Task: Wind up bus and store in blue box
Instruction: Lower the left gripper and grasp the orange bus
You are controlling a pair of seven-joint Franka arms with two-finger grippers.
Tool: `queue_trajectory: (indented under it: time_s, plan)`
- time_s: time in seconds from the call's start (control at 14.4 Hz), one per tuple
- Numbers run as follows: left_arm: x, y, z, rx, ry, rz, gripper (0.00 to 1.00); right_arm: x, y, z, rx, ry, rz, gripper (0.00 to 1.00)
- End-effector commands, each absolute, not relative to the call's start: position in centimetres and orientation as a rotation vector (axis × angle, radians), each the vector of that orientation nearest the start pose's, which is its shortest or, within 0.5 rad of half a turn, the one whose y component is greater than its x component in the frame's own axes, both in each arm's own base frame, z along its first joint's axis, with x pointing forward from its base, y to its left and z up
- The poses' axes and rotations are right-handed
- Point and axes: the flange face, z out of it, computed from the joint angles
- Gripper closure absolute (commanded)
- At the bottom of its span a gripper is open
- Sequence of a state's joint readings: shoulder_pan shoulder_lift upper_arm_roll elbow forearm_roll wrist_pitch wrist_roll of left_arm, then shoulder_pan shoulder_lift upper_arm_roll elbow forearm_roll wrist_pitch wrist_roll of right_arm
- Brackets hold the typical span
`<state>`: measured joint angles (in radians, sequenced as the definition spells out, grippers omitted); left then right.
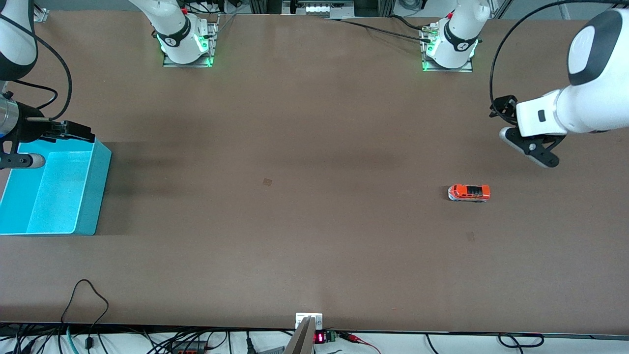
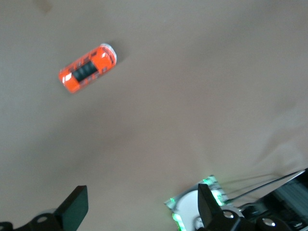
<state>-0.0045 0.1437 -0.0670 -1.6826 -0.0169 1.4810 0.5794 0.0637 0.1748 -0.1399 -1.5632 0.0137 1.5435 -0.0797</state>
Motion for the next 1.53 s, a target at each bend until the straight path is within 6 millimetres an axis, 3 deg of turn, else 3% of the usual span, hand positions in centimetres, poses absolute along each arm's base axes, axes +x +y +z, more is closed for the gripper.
queue_trajectory:
  time_s: [0.0, 0.14, 0.49, 0.83, 1.04, 1.25, 1.32, 1.46]
  plan:
    - [57.9, -3.2, 45.4, -2.912, 1.324, 0.470, 0.00, 59.2, -3.4, 53.2, -3.119, -0.005, 0.307, 0.00]
    - [58.2, -3.1, 42.6, -2.825, 1.495, 0.408, 0.00, 59.2, -3.4, 53.1, -3.117, -0.012, 0.309, 0.00]
    - [57.7, -2.0, 33.2, -2.568, 1.887, 0.183, 0.00, 59.4, -3.7, 52.2, -3.109, -0.009, 0.334, 0.00]
    - [59.2, -0.8, 25.2, -2.329, 2.178, 0.100, 0.00, 59.4, -3.7, 52.3, -3.111, -0.019, 0.332, 0.00]
    - [59.3, 0.5, 23.0, -2.267, 2.219, 0.054, 0.00, 59.5, -3.5, 52.4, -3.107, -0.012, 0.329, 0.00]
    - [58.6, 0.4, 20.9, -2.234, 2.216, -0.001, 0.05, 59.4, -3.8, 52.3, -3.106, -0.007, 0.331, 0.00]
    - [58.5, 0.5, 20.4, -2.234, 2.213, -0.005, 0.10, 59.5, -3.6, 52.4, -3.107, -0.011, 0.329, 0.00]
    - [58.5, 0.4, 20.0, -2.235, 2.217, -0.003, 0.33, 59.5, -3.5, 52.4, -3.108, -0.011, 0.329, 0.00]
